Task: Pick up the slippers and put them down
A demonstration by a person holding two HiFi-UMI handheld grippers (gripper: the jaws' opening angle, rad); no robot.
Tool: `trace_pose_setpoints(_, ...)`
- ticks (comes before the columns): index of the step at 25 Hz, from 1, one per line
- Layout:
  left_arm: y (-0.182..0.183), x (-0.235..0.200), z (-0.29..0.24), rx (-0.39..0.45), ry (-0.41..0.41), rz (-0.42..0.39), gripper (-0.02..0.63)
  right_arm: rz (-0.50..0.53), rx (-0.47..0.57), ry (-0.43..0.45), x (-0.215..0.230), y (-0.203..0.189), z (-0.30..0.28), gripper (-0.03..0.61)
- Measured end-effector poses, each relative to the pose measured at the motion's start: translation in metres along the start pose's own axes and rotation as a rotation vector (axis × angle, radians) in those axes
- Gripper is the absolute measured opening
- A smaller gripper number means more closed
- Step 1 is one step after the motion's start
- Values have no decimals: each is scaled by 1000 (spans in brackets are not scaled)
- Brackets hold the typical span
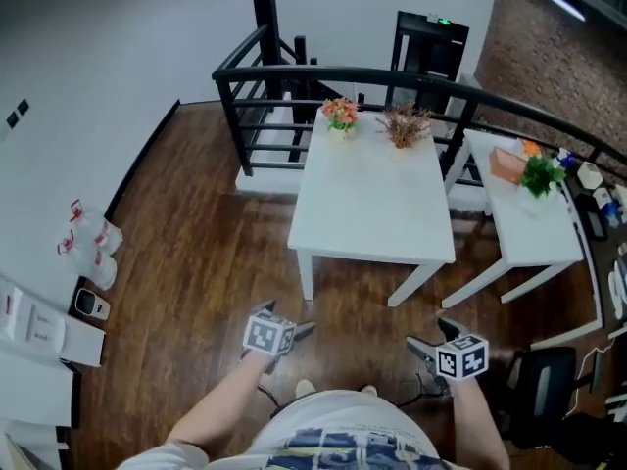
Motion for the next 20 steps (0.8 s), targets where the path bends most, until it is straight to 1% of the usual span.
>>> trace_pose_setpoints(2,15,25,-9,-1,-10,-23,520,-34,26,-17,20,-8,17,413)
trace_pose_setpoints(5,34,61,-21,0,-22,-57,520,-57,55,-27,48,-15,39,413)
trace_pose_setpoints(9,46,97,-36,9,-16,-59,520,-54,70,-14,78,-19,53,414)
trace_pose_setpoints(14,45,120,-45,10,23,-39,520,-16,86,18,99,-14,57,411)
trace_pose_setpoints(20,37,128,-41,12,66,-11,520,23,95,24,110,-7,58,411)
Point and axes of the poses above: the fingertips, and each gripper's own axes: z backward along the fingers, x to its right, y out of its top, the point moved 7 cm from there along z, backward along the fingers, and after that the axes turned 3 degrees about -y, right-handed, at the moved point
